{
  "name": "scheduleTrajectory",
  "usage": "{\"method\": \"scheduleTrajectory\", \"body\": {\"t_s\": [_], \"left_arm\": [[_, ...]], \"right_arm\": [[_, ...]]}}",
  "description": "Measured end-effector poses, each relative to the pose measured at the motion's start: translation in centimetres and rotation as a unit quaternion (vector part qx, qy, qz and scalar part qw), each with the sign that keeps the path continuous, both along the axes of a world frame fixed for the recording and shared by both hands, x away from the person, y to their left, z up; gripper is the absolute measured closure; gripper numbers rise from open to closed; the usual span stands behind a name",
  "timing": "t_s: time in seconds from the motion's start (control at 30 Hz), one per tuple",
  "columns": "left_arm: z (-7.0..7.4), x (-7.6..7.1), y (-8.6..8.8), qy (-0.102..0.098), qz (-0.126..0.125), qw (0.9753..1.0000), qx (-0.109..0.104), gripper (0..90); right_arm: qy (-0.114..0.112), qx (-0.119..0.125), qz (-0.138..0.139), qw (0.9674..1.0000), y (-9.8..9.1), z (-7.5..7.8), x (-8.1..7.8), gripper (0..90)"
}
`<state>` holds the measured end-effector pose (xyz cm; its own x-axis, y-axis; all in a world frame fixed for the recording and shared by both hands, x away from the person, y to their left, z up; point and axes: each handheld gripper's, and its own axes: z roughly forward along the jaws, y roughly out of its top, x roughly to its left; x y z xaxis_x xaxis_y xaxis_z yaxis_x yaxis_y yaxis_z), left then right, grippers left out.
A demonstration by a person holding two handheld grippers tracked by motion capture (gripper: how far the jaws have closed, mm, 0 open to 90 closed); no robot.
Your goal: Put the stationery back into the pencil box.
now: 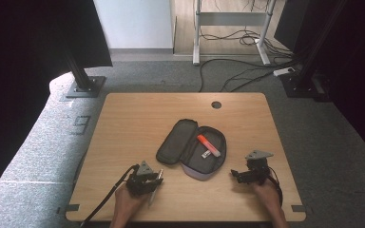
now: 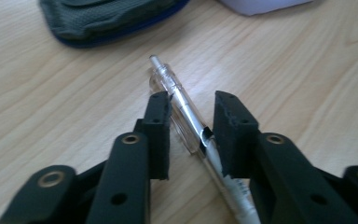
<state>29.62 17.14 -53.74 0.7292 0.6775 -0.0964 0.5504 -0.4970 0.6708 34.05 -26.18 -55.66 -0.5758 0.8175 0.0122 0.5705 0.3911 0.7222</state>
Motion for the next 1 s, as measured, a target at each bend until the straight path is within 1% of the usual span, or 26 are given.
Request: {"method": "scheduleTrajectory", "body": {"t_s": [0.1,0.2,0.33,0.47,0.53,0.67,0.9,1.0], "left_arm": [[-0.01,-0.07,-0.13,0.007,-0.008,0.9999,-0.012,71.3],[0.13,-0.15,-0.09,0.006,-0.012,0.9997,-0.021,75.4],[0.15,-0.13,-0.07,0.008,-0.013,0.9997,-0.021,77.6],[0.17,-0.14,-0.05,0.005,-0.012,0.9997,-0.019,78.8],[0.19,-0.16,-0.02,0.002,-0.011,0.9998,-0.015,79.7],[0.19,-0.12,0.03,-0.001,-0.010,0.9999,-0.013,79.9],[0.29,0.00,0.18,0.001,-0.005,0.9999,-0.011,80.0],[0.49,-0.03,0.27,0.001,-0.003,0.9999,-0.015,80.2]], "right_arm": [[0.000,0.000,0.000,1.0000,0.00,0.00,0.00,2.1],[0.000,0.000,0.000,1.0000,0.00,0.00,0.00,2.1],[0.000,0.000,0.000,1.0000,0.00,0.00,0.00,2.1],[0.000,0.000,0.000,1.0000,0.00,0.00,0.00,2.1],[0.000,0.000,0.000,1.0000,0.00,0.00,0.00,2.1],[0.000,0.000,0.000,1.0000,0.00,0.00,0.00,2.1],[0.000,0.000,0.000,1.0000,0.00,0.00,0.00,2.1],[0.000,0.000,0.000,1.0000,0.00,0.00,0.00,2.1]]}}
